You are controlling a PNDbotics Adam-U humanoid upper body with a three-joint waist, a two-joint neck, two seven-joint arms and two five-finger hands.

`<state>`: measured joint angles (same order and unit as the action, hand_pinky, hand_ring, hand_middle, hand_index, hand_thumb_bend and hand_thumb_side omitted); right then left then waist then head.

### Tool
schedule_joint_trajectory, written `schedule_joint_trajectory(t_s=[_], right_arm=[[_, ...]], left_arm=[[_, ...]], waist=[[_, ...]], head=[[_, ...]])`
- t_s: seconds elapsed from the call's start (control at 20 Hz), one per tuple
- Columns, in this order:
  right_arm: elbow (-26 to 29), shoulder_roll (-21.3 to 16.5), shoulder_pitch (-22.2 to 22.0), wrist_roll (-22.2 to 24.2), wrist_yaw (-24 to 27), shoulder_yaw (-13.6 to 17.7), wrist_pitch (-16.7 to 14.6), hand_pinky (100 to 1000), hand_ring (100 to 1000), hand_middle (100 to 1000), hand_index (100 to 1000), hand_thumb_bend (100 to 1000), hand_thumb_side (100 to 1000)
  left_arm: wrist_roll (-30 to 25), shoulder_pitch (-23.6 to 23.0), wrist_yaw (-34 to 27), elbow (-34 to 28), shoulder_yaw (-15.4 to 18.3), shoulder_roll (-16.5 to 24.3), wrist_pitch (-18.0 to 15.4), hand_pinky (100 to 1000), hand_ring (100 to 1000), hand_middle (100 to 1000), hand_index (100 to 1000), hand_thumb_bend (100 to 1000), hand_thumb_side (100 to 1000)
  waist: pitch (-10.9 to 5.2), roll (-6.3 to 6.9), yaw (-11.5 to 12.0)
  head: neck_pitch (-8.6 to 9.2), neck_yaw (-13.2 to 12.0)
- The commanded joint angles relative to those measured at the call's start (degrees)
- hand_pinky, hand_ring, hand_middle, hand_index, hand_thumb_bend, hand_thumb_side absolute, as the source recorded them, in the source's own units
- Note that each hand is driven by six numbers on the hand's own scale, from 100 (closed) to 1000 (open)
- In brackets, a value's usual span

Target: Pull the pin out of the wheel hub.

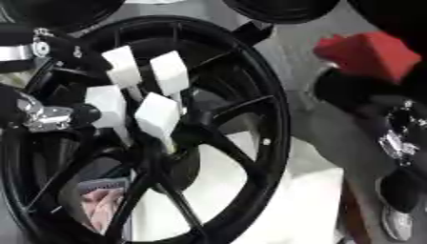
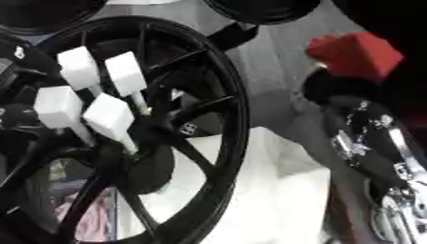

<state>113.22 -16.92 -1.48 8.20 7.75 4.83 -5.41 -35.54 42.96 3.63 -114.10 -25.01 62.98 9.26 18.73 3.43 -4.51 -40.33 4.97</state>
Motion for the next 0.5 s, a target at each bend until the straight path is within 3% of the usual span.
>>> schedule_joint_trajectory(t_s=[0.05,0.5], right_arm=[[1.4,-0.5,0.4,0.1,-0.1,-0.1,0.1,987,774,597,745,319,354],[1.4,-0.3,0.5,0.2,-0.2,-0.1,0.3,988,775,598,745,319,355]], left_arm=[[-1.1,1.1,1.1,-0.5,0.3,0.8,-0.1,871,865,790,912,410,783],[-4.1,2.0,6.7,-0.5,-0.5,0.1,-0.7,870,874,804,913,456,735]], waist=[[-0.75,0.01,-0.1],[-0.6,0.21,-0.4]], head=[[1.31,0.7],[2.17,0.7]])
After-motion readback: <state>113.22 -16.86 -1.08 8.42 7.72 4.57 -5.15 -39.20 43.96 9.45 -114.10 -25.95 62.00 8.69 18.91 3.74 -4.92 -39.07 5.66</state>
